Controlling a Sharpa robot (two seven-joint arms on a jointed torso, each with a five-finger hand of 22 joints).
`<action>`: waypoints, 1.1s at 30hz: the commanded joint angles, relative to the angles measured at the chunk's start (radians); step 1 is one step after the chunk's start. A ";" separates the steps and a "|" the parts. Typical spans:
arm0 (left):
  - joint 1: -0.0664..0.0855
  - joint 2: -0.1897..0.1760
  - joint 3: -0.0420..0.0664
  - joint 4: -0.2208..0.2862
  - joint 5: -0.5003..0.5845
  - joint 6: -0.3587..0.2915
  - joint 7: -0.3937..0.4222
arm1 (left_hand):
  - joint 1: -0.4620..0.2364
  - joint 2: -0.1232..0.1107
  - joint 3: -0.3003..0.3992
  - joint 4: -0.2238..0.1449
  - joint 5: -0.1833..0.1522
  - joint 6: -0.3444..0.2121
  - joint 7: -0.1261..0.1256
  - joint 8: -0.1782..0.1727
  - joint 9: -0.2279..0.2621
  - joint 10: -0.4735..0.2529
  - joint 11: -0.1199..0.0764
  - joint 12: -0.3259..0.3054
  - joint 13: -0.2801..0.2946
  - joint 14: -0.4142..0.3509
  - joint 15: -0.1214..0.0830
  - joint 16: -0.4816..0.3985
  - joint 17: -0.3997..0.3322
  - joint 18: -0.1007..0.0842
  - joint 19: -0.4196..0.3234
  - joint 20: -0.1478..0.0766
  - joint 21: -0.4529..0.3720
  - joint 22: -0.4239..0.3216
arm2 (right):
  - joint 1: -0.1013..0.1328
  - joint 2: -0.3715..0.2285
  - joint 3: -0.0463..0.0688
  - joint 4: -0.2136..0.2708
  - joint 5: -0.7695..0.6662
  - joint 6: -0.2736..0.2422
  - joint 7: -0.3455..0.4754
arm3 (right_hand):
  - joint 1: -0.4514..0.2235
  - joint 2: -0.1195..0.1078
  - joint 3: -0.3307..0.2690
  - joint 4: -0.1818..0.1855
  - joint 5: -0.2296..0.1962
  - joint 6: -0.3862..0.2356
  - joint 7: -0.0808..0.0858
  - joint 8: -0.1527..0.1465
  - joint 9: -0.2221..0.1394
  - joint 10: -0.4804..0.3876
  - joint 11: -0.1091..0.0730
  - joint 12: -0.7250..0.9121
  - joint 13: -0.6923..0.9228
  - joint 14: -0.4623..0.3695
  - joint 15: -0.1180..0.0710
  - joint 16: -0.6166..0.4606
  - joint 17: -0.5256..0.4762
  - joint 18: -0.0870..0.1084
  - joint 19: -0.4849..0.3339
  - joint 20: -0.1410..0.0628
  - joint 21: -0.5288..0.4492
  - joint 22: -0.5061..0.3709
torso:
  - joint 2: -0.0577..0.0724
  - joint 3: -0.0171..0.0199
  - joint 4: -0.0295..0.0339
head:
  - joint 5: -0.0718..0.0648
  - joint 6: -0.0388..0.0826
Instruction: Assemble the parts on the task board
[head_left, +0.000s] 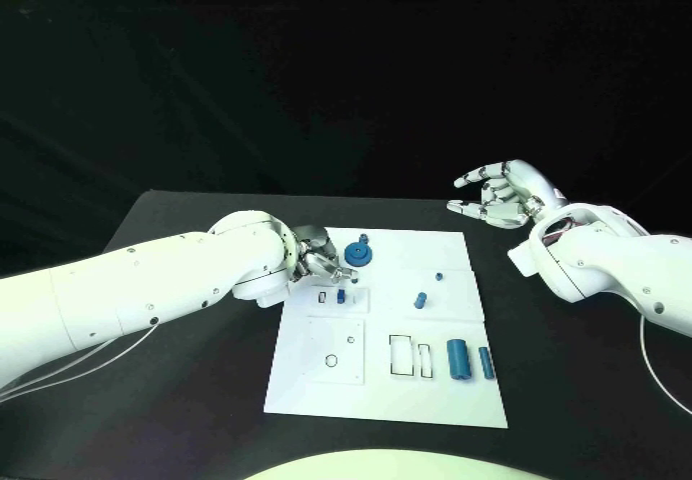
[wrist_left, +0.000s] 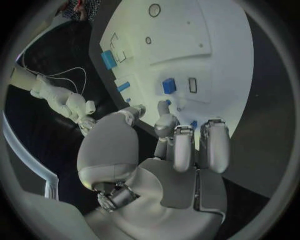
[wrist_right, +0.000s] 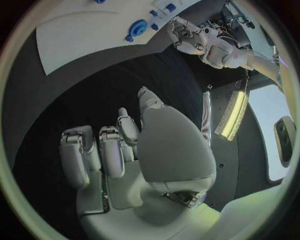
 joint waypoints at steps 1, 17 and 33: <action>0.020 0.001 0.007 -0.021 0.049 0.028 0.003 | 0.011 -0.004 -0.015 0.000 0.001 -0.022 0.008 -0.012 0.002 -0.038 0.007 -0.042 -0.056 0.082 0.004 -0.005 0.180 -0.004 -0.009 0.005 -0.011 -0.008 | -0.001 0.001 0.000 -0.002 -0.005 0.006 0.012 | -0.012 0.001 0.002 0.001 0.004 0.006 -0.001 0.003 -0.001 0.005 -0.001 0.003 -0.001 0.082 -0.009 -0.005 0.171 -0.007 0.105 -0.006 0.004 0.263 | 0.001 0.0000 0.0009 | -0.001 0.004; 0.076 0.077 0.014 -0.243 0.075 0.130 0.012 | 0.082 0.015 -0.056 0.000 0.014 -0.123 0.062 -0.094 -0.033 -0.177 0.054 -0.172 -0.236 0.072 0.045 -0.018 0.153 0.011 -0.057 0.042 -0.050 -0.083 | -0.001 0.002 0.000 -0.003 -0.005 0.006 0.008 | -0.015 0.001 0.002 0.001 0.005 0.005 -0.001 0.003 -0.001 0.006 -0.001 0.003 0.000 0.082 -0.009 -0.005 0.170 -0.007 0.105 -0.006 0.004 0.263 | 0.005 -0.0012 0.0014 | 0.002 0.007; 0.077 0.146 0.004 -0.366 0.052 0.198 0.005 | 0.075 0.023 -0.064 0.003 0.008 -0.114 0.063 -0.095 -0.035 -0.174 0.056 -0.164 -0.230 0.075 0.047 -0.014 0.161 0.010 -0.053 0.046 -0.047 -0.075 | -0.001 0.002 0.000 0.001 -0.005 0.006 0.008 | -0.015 0.001 0.002 0.001 0.005 0.005 -0.001 0.003 -0.001 0.006 -0.001 0.003 0.000 0.082 -0.009 -0.005 0.170 -0.007 0.105 -0.006 0.004 0.263 | 0.004 -0.0019 -0.0006 | 0.002 0.000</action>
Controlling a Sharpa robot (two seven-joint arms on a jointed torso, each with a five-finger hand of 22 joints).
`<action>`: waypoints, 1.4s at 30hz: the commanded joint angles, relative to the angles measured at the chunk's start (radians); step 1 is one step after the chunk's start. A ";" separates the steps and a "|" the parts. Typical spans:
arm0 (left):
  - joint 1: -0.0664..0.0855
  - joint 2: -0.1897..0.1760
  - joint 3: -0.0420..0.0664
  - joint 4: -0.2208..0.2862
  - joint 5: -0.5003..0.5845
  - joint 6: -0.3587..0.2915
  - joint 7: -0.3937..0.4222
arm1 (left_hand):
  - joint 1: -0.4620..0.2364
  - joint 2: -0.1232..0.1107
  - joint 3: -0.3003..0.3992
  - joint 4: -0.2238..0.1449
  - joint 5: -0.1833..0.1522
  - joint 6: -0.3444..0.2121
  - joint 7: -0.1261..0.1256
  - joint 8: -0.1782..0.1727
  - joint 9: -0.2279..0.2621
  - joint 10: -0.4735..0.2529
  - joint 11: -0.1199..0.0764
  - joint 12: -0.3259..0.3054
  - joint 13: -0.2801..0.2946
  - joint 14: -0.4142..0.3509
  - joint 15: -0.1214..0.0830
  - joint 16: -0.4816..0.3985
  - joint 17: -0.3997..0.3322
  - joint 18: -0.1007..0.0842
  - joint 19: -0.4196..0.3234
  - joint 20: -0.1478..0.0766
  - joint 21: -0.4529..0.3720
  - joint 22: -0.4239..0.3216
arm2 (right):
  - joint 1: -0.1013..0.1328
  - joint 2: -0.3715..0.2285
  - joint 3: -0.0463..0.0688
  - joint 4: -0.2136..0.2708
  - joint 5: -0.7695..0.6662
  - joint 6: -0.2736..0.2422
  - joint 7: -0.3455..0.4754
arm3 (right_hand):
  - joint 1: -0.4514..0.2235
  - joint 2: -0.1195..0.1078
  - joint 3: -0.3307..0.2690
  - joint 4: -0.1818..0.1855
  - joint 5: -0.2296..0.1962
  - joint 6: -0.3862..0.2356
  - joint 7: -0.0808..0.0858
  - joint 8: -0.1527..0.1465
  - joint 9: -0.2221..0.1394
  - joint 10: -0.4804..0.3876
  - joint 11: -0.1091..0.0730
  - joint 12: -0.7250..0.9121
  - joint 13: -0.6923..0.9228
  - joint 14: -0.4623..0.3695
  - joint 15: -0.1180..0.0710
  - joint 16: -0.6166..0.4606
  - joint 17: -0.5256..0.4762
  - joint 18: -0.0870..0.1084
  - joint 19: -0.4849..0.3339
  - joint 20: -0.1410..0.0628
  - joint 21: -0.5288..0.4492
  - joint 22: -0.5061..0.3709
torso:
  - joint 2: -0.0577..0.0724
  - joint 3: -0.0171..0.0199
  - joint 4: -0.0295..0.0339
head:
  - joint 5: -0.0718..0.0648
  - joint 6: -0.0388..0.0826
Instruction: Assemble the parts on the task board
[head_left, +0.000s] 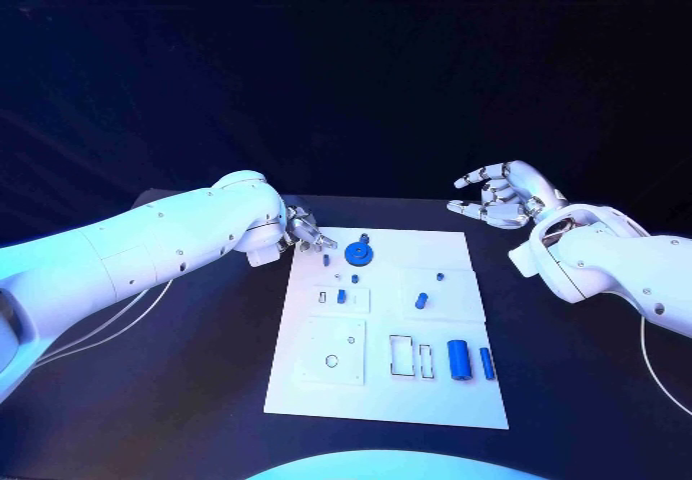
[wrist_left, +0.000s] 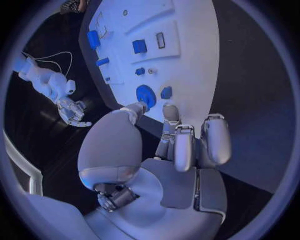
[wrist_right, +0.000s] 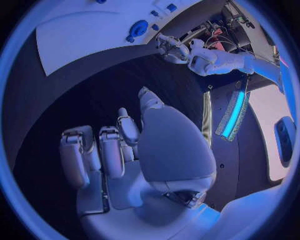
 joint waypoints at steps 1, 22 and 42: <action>0.003 0.013 -0.003 -0.022 -0.012 0.051 0.004 | 0.003 0.011 -0.007 0.002 -0.002 0.001 -0.001 -0.005 -0.002 -0.001 0.004 0.007 0.000 0.073 0.006 0.001 0.161 0.010 0.003 0.005 -0.001 0.001 | 0.000 0.001 0.000 0.002 -0.006 0.006 0.009 | -0.006 -0.001 0.002 0.001 0.005 0.005 -0.001 0.003 -0.001 0.006 -0.001 0.003 0.000 0.082 -0.009 -0.005 0.171 -0.007 0.105 -0.006 0.004 0.263 | 0.000 0.0002 -0.0014 | 0.000 -0.003; -0.001 0.056 -0.017 -0.092 0.006 0.079 0.003 | 0.007 0.021 -0.010 -0.001 -0.002 0.014 -0.004 -0.002 -0.003 0.003 0.002 0.016 0.007 0.075 0.005 0.004 0.168 0.009 0.007 0.007 0.003 0.009 | 0.000 0.004 0.000 0.003 -0.006 0.006 0.009 | -0.006 -0.001 0.002 0.001 0.005 0.005 -0.001 0.003 -0.001 0.006 -0.001 0.003 0.000 0.082 -0.009 -0.005 0.171 -0.007 0.105 -0.006 0.004 0.263 | -0.003 0.0019 0.0000 | -0.003 -0.013; -0.005 0.077 -0.027 -0.119 0.027 0.093 0.005 | 0.038 0.038 -0.007 -0.003 -0.002 0.027 -0.010 0.000 -0.005 0.009 -0.003 0.025 0.011 0.077 0.002 0.008 0.174 0.008 0.010 0.005 0.006 0.016 | 0.000 0.008 0.000 0.001 -0.006 0.006 0.010 | -0.009 0.000 0.004 -0.001 0.006 0.006 -0.001 0.003 -0.002 0.006 -0.002 0.004 0.000 0.082 -0.009 -0.006 0.170 -0.007 0.105 -0.006 0.004 0.263 | -0.002 0.0017 -0.0003 | -0.007 -0.018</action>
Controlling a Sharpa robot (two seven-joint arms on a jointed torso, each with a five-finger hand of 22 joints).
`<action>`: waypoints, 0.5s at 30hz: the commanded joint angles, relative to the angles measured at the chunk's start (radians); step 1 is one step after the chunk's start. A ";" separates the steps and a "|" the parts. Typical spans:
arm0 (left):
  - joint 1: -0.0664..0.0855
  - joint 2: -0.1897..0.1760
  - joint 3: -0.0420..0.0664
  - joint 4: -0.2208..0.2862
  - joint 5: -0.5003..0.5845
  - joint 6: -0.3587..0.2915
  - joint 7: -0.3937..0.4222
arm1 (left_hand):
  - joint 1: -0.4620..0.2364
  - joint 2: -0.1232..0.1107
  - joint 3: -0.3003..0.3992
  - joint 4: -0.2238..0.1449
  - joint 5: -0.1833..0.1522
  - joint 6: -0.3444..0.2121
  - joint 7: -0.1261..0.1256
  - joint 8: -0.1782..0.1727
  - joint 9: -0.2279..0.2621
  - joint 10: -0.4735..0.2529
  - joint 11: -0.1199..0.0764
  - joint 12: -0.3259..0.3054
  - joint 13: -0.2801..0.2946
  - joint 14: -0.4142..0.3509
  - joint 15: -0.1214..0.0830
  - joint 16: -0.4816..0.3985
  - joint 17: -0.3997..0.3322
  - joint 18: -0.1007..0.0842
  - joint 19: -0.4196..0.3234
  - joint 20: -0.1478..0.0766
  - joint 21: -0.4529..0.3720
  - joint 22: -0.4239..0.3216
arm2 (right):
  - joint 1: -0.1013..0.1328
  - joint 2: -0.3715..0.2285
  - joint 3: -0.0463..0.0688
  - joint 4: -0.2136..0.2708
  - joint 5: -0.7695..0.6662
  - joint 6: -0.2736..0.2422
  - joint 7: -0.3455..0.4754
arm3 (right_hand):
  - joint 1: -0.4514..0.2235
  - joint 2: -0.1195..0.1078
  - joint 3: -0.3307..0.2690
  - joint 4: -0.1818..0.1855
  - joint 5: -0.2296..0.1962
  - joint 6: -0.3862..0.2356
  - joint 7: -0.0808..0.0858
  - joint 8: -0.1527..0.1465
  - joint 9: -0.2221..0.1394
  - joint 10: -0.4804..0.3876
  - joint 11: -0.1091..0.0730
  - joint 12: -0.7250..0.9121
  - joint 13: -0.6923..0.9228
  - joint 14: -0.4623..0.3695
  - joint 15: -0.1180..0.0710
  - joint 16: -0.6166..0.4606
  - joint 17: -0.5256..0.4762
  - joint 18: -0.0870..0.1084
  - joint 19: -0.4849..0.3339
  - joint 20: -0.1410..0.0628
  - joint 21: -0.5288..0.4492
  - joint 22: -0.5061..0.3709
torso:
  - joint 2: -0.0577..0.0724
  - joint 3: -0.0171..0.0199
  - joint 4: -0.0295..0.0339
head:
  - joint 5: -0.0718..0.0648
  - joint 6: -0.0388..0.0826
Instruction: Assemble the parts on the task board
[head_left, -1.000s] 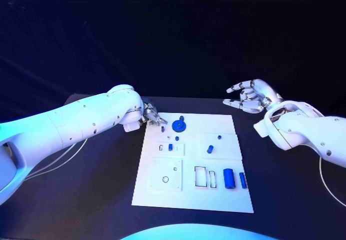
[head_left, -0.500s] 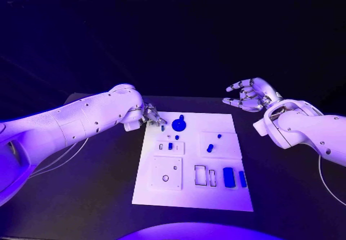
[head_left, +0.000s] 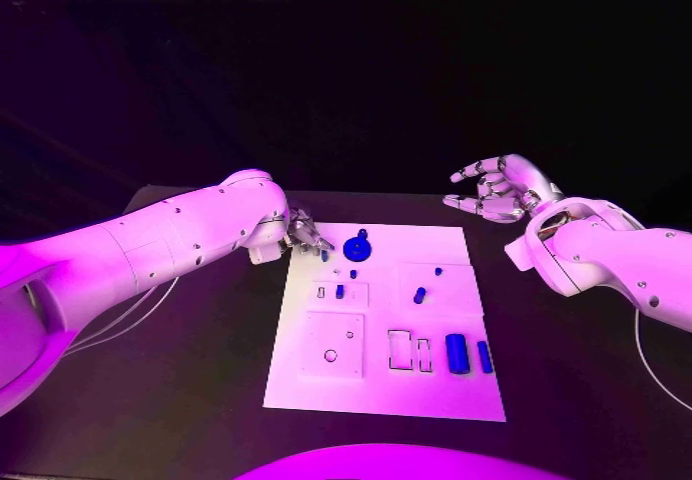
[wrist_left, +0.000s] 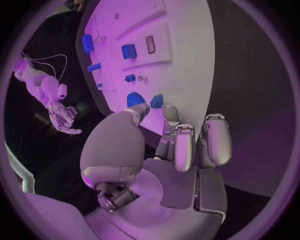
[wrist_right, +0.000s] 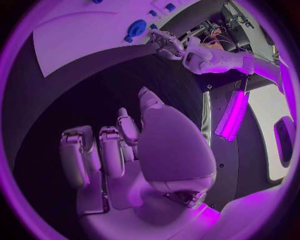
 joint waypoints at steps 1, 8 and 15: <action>0.000 0.004 0.000 -0.001 0.014 0.022 0.006 | 0.015 0.004 0.000 -0.004 -0.002 0.010 0.000 0.000 -0.002 0.005 0.000 0.005 -0.001 0.077 0.001 0.003 0.174 0.008 0.007 0.001 0.006 0.002 | 0.000 0.001 0.000 0.001 -0.006 0.006 0.010 | -0.009 0.000 0.004 -0.001 0.006 0.006 -0.001 0.003 -0.001 0.006 -0.002 0.004 0.000 0.082 -0.009 -0.006 0.171 -0.007 0.105 -0.006 0.004 0.263 | 0.000 0.0004 0.0003 | -0.002 -0.003; 0.000 0.006 -0.001 -0.002 0.016 0.026 0.006 | 0.032 0.011 0.002 -0.005 -0.003 0.015 -0.003 0.001 -0.003 0.007 -0.002 0.008 0.000 0.077 -0.001 0.003 0.173 0.008 0.007 -0.001 0.007 0.003 | 0.000 0.002 0.000 0.000 -0.006 0.006 0.010 | -0.009 0.000 0.004 -0.001 0.006 0.006 -0.001 0.003 -0.001 0.006 -0.002 0.004 0.000 0.082 -0.009 -0.006 0.171 -0.007 0.105 -0.006 0.004 0.263 | 0.000 0.0004 0.0005 | -0.001 -0.005; 0.000 0.006 -0.002 -0.005 0.019 0.030 0.009 | 0.094 0.039 0.022 -0.013 -0.001 0.022 -0.010 0.003 -0.004 0.010 -0.009 0.010 -0.003 0.077 -0.007 0.004 0.173 0.007 0.008 -0.006 0.008 0.006 | 0.000 0.003 0.000 -0.001 -0.006 0.007 0.010 | -0.009 0.000 0.004 -0.001 0.006 0.006 -0.001 0.003 -0.001 0.006 -0.002 0.004 0.000 0.082 -0.009 -0.006 0.171 -0.007 0.105 -0.006 0.004 0.263 | -0.001 0.0000 0.0004 | 0.000 -0.006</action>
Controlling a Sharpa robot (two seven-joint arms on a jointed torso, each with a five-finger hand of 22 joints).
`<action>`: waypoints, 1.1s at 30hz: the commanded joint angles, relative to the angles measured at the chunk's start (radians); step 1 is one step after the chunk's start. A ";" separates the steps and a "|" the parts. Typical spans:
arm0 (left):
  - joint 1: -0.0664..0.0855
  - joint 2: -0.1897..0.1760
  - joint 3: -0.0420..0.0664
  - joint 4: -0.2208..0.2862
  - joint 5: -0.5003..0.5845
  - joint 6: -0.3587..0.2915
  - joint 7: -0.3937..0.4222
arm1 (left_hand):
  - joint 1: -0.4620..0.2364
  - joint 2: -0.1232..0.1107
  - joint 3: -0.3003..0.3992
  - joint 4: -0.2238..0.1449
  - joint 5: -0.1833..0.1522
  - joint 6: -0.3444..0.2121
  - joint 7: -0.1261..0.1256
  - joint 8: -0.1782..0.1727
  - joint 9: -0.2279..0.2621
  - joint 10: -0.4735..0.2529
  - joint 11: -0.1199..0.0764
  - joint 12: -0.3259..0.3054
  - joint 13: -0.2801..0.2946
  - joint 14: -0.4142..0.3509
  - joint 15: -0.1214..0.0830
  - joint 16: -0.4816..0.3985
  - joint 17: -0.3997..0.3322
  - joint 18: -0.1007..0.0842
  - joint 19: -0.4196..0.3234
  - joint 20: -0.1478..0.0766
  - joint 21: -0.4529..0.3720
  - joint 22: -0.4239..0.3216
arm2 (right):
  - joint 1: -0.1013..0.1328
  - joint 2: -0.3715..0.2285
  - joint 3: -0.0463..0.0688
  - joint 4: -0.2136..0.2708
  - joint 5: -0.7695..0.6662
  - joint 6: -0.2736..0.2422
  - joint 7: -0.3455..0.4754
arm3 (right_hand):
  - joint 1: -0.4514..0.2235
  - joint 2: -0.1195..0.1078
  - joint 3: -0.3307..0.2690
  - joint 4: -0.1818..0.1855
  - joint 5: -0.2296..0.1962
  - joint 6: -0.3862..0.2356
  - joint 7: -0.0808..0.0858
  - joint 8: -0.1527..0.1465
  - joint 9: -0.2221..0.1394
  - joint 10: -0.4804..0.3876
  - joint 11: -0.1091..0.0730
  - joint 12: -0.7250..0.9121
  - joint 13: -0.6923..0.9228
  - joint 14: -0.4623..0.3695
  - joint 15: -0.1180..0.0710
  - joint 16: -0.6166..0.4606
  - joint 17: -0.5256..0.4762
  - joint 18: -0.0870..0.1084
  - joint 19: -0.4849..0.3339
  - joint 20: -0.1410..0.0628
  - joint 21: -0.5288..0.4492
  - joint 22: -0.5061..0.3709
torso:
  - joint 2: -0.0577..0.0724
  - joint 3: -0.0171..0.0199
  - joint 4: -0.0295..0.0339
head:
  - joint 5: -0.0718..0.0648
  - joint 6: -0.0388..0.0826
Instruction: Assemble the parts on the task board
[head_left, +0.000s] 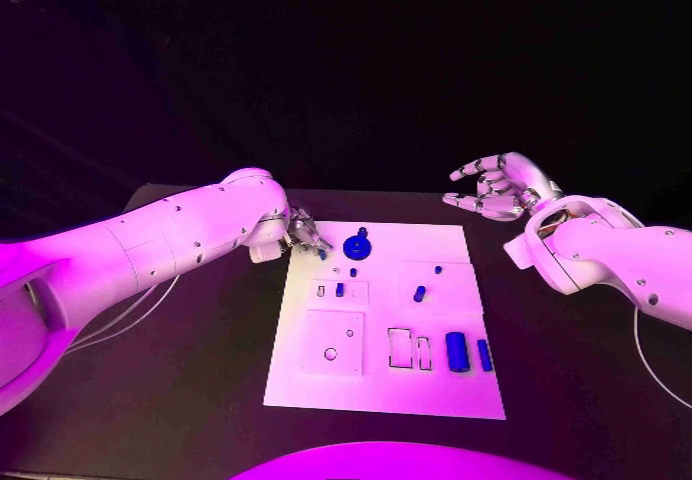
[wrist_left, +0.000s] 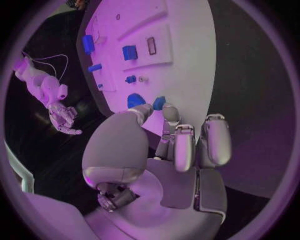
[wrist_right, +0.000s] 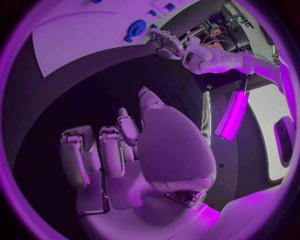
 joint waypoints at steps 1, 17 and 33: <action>0.000 0.003 -0.001 -0.001 0.013 0.021 0.009 | 0.038 0.011 0.020 -0.006 0.001 0.005 -0.003 0.004 -0.002 0.002 -0.003 0.005 -0.005 0.077 -0.008 0.003 0.173 0.007 0.005 -0.003 0.004 0.003 | 0.000 0.001 0.000 0.000 -0.006 0.007 0.010 | -0.009 0.000 0.004 -0.001 0.006 0.006 -0.001 0.003 -0.001 0.006 -0.002 0.004 0.000 0.082 -0.009 -0.006 0.170 -0.007 0.105 -0.006 0.004 0.263 | -0.001 -0.0002 0.0003 | 0.001 -0.001; 0.000 -0.012 -0.002 0.009 0.063 -0.002 0.022 | 0.136 0.005 0.260 -0.101 0.002 -0.003 -0.005 0.038 0.028 0.026 -0.008 0.006 -0.017 0.078 -0.012 0.005 0.176 0.006 0.008 -0.008 0.006 0.013 | 0.000 0.003 0.000 -0.002 -0.006 0.007 0.011 | -0.010 0.002 0.006 -0.001 0.007 0.006 -0.001 0.003 -0.001 0.006 -0.002 0.004 0.000 0.082 -0.010 -0.006 0.169 -0.007 0.105 -0.006 0.004 0.263 | -0.001 -0.0005 0.0003 | 0.003 0.000; 0.000 -0.150 -0.001 0.217 0.122 -0.108 0.050 | 0.092 -0.036 0.380 -0.165 0.006 0.013 -0.009 0.056 0.049 0.067 -0.013 0.036 0.017 0.077 -0.017 0.003 0.171 0.001 0.022 -0.012 0.017 0.036 | -0.001 -0.006 0.000 -0.001 -0.006 0.006 0.011 | -0.011 0.004 0.008 -0.001 0.008 0.007 -0.001 0.003 -0.002 0.006 -0.002 0.003 -0.001 0.082 -0.010 -0.006 0.168 -0.007 0.105 -0.006 0.004 0.263 | -0.003 -0.0004 0.0031 | 0.007 0.000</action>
